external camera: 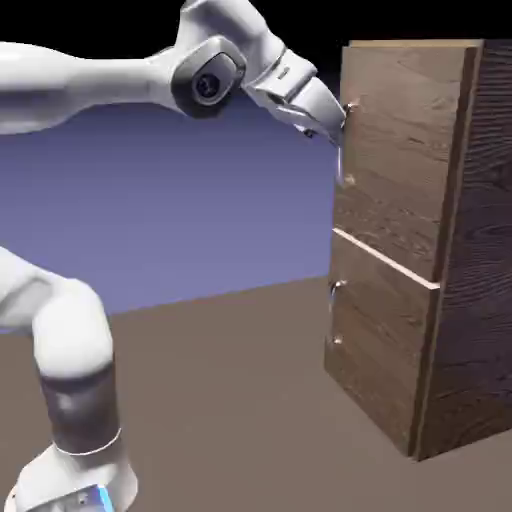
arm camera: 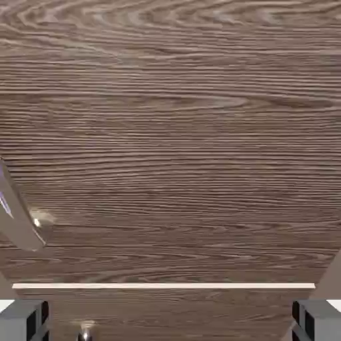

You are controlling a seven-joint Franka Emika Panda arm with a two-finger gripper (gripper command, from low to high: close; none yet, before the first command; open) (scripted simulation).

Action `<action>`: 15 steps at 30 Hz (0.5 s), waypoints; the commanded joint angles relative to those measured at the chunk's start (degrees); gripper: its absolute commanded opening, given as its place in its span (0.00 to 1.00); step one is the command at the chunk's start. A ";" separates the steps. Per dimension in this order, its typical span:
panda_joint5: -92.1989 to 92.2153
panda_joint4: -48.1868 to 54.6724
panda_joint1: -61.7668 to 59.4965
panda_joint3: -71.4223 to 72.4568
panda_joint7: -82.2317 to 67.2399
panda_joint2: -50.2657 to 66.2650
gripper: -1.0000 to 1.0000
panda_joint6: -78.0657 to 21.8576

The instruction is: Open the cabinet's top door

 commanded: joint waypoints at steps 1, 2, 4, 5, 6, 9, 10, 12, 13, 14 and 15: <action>2.50 0.02 -0.81 0.95 1.28 -0.21 1.00 0.62; 4.99 0.04 -1.63 1.90 2.55 -0.42 1.00 1.24; 9.97 0.09 -3.25 3.80 5.10 -0.85 1.00 2.48; 12.47 0.11 -4.07 4.75 6.38 -1.06 1.00 3.10; 14.96 0.13 -4.88 5.70 7.66 -1.27 1.00 3.71; 22.43 0.20 -7.32 8.54 11.48 -1.91 1.00 5.57; 24.93 0.22 -8.13 9.49 12.76 -2.12 1.00 6.19; 29.91 0.26 -9.76 11.39 15.31 -2.54 1.00 7.43; 32.40 0.28 -10.57 12.34 16.59 -2.76 1.00 8.05; 34.89 0.30 -11.39 13.29 17.86 -2.97 1.00 8.66; 37.39 0.33 -12.20 14.24 19.14 -3.18 1.00 9.28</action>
